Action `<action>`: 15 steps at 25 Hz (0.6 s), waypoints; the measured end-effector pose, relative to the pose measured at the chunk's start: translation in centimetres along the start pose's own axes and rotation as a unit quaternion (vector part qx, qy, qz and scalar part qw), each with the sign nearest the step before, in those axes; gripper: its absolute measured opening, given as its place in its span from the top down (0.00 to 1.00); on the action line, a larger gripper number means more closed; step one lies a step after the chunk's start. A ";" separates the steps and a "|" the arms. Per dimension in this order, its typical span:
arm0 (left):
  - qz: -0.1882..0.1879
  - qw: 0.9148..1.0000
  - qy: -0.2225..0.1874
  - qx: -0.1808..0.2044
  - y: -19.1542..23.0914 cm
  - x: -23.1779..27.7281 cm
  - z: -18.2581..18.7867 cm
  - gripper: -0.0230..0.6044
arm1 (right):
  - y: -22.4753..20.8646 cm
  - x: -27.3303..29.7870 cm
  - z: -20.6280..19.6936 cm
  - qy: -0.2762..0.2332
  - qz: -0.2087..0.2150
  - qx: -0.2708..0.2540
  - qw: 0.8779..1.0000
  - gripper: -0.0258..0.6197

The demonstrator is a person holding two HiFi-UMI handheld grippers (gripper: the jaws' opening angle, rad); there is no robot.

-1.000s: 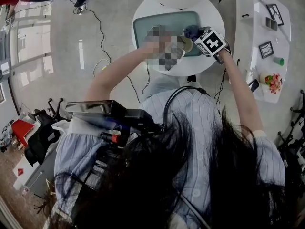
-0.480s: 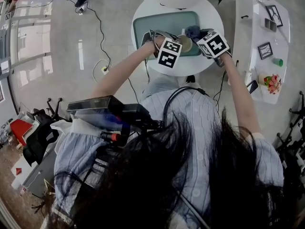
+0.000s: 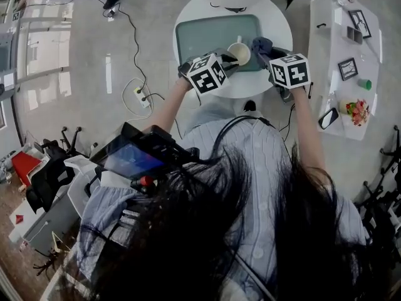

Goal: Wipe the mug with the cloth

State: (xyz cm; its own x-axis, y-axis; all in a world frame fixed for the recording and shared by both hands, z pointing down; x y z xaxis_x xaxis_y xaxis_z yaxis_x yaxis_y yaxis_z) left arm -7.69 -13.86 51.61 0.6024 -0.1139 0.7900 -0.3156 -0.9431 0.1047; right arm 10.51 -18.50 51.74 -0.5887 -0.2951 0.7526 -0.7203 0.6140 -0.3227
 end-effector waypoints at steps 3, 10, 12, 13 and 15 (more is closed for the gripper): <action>0.054 0.997 -0.030 -0.052 -1.2 -1.1 0.2 0.89 | 1.4 -1.8 -1.0 -0.020 0.001 0.015 1.000 0.81; 0.142 0.975 -0.080 -0.152 -3.9 -1.7 0.6 0.89 | 2.9 -5.0 -3.6 -0.061 0.008 0.046 0.997 0.81; 0.158 0.968 -0.086 -0.177 -4.9 -1.9 0.7 0.89 | 3.1 -6.0 -4.3 -0.071 0.010 0.053 0.996 0.81; 0.165 0.965 -0.087 -0.187 -5.4 -2.1 0.8 0.89 | 3.3 -6.5 -4.7 -0.075 0.011 0.056 0.996 0.81; 0.178 0.959 -0.088 -0.203 -6.7 -2.5 0.9 0.89 | 3.8 -7.3 -5.6 -0.082 0.013 0.058 0.995 0.81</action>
State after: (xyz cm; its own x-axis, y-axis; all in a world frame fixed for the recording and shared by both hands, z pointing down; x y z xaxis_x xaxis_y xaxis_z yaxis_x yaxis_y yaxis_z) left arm -6.40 -7.58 48.38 0.5078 -0.4906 0.7082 -0.7614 -0.6402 0.1024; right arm 14.15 -9.95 48.23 -0.6528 -0.4011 0.6427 -0.7359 0.5371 -0.4123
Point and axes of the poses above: the fingertips, and each gripper's own axes: x forward along the fingers, y to its left, z out of its top, the point moved 10 cm from there along -x, backward along the fingers, and after that the axes turned 1 degree about y, right-handed, at the moved point
